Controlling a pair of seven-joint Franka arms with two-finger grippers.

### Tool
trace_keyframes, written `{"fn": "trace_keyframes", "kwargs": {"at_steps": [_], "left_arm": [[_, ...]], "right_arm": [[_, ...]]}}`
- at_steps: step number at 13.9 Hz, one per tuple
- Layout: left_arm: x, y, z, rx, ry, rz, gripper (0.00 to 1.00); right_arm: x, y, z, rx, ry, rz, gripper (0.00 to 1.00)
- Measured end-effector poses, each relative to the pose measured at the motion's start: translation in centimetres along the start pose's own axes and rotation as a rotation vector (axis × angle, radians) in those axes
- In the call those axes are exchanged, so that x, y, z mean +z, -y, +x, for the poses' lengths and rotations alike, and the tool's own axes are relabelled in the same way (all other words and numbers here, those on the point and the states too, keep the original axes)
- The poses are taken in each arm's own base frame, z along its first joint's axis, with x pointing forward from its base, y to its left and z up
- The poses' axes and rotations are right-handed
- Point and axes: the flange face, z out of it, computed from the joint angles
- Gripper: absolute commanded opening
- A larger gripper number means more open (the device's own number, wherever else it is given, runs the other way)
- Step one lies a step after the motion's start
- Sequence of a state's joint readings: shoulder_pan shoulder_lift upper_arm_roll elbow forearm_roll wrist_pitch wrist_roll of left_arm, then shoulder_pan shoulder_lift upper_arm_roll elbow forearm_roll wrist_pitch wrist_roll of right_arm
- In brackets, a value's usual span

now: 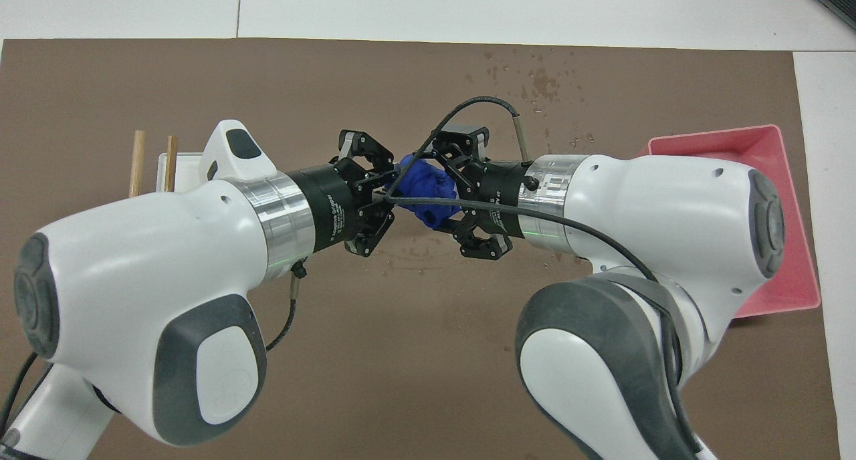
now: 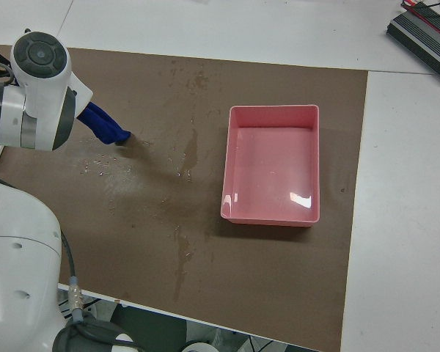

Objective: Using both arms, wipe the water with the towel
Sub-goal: 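Grasp the towel with the right gripper while the left gripper holds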

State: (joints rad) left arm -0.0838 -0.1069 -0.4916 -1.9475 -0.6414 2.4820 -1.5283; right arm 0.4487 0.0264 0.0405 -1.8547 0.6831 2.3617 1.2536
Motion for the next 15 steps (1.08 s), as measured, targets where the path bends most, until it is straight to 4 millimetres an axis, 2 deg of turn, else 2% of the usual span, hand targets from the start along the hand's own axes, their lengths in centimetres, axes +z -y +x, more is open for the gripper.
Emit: {"fn": "trace_keyframes", "kwargs": {"at_steps": [6, 10, 11, 12, 13, 15], "left_arm": [[0.3, 1.2, -1.8, -0.001, 0.012, 0.011, 0.00], [0.3, 1.2, -2.0, -0.016, 0.013, 0.012, 0.00], [0.3, 1.2, -1.9, -0.017, 0.012, 0.010, 0.00], [0.2, 1.1, -1.9, -0.018, 0.012, 0.009, 0.00], [0.2, 1.1, -1.8, -0.019, 0.012, 0.008, 0.00], [0.2, 1.1, -1.8, -0.019, 0.012, 0.006, 0.00]], "right_arm": [[1.1, -0.2, 1.3, 0.087, 0.048, 0.004, 1.00], [3.8, -1.0, 3.0, 0.186, 0.100, -0.019, 0.98], [4.7, -1.2, 3.5, 0.204, 0.107, -0.029, 0.67], [5.3, -1.4, 3.8, 0.209, 0.107, -0.038, 0.31], [5.7, -1.5, 3.9, 0.208, 0.106, -0.044, 0.03], [5.8, -1.5, 3.8, 0.207, 0.107, -0.045, 0.00]]}}
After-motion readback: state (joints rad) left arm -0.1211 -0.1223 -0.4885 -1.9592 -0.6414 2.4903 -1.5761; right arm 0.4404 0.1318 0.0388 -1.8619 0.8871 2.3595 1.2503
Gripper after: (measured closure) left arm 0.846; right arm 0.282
